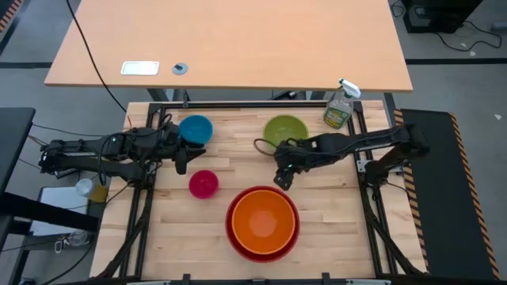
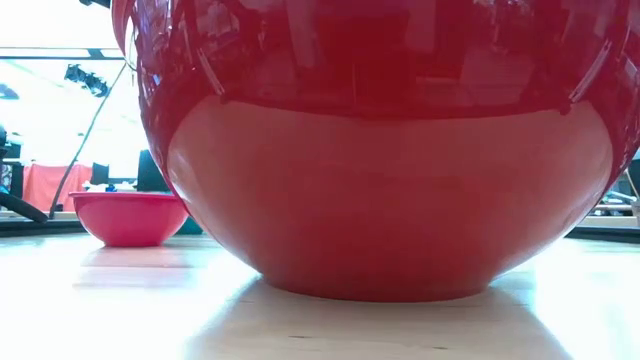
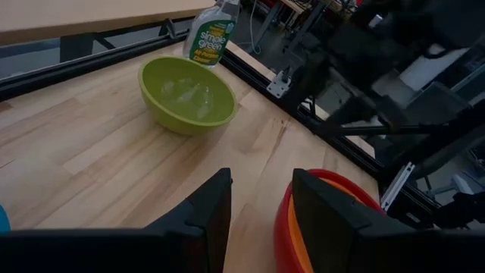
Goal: Nest bowls inside each other
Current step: Stack the green bowl on top of the orange bowl
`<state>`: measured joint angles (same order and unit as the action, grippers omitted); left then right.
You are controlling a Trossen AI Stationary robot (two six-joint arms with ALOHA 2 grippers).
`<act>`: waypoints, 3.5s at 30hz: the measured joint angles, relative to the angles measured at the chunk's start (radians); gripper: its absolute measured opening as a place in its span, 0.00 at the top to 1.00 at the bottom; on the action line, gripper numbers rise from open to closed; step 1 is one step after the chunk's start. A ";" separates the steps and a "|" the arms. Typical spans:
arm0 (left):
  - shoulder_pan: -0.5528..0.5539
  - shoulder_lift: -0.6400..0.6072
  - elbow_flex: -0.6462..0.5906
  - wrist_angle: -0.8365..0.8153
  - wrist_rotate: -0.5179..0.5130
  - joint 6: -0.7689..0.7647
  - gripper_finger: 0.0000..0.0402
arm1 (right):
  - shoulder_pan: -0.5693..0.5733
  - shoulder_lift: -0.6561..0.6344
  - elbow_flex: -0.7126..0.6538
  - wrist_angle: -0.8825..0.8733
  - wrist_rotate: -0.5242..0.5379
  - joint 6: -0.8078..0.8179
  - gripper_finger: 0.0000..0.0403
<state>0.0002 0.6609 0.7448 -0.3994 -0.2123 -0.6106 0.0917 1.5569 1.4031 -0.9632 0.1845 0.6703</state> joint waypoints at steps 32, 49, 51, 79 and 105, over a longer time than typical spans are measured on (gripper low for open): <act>0.003 0.000 0.000 -0.005 -0.038 -0.008 0.64 | -0.599 -0.086 -0.444 0.225 -0.071 0.367 0.36; 0.003 0.000 0.000 -0.008 -0.039 -0.006 0.64 | -0.604 0.063 -0.444 0.303 -0.099 0.348 0.61; 0.003 0.000 0.000 -0.013 -0.039 -0.006 0.64 | -0.604 0.062 -0.444 0.305 -0.099 0.353 0.68; 0.003 0.000 0.000 -0.034 -0.039 -0.006 0.64 | -0.594 0.062 -0.311 0.328 -0.195 0.164 0.95; 0.003 0.000 0.000 -0.062 -0.074 -0.007 0.64 | -0.213 0.060 0.010 0.178 -0.275 0.010 0.95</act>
<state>0.0036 0.6609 0.7448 -0.4615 -0.2867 -0.6173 -0.1215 1.6165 1.4136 -0.7856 -0.0910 0.6803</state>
